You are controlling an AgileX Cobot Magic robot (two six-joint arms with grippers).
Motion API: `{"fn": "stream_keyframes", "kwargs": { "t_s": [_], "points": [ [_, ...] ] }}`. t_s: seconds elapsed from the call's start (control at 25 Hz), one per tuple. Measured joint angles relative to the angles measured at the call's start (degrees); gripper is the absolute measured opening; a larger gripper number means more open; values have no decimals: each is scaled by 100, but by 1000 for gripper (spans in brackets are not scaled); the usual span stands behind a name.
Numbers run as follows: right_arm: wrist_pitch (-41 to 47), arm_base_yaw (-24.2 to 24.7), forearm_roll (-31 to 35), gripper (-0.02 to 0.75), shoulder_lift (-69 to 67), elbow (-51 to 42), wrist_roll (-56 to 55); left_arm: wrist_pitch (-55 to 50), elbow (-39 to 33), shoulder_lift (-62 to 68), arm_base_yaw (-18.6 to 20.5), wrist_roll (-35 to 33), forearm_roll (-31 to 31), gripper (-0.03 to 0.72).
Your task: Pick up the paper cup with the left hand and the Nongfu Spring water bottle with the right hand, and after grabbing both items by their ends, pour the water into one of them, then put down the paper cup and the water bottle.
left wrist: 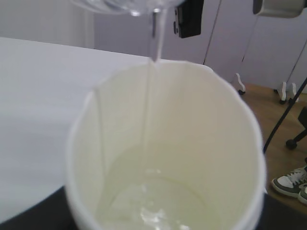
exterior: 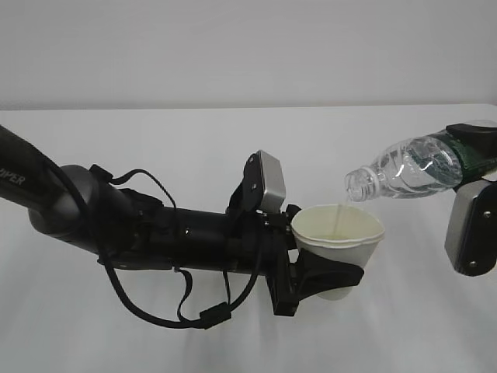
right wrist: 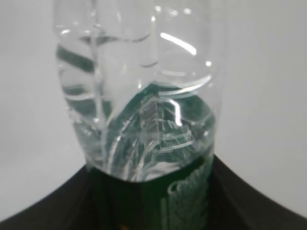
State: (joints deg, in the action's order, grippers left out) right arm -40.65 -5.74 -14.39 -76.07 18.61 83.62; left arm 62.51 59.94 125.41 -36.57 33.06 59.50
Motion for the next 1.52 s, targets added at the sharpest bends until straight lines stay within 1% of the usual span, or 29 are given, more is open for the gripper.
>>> {"fn": "stream_keyframes", "kwargs": {
  "t_s": [1.52],
  "points": [
    [-144,0,0,392,0,0,9,0,0,0,0,0,0,418]
  ]
}}
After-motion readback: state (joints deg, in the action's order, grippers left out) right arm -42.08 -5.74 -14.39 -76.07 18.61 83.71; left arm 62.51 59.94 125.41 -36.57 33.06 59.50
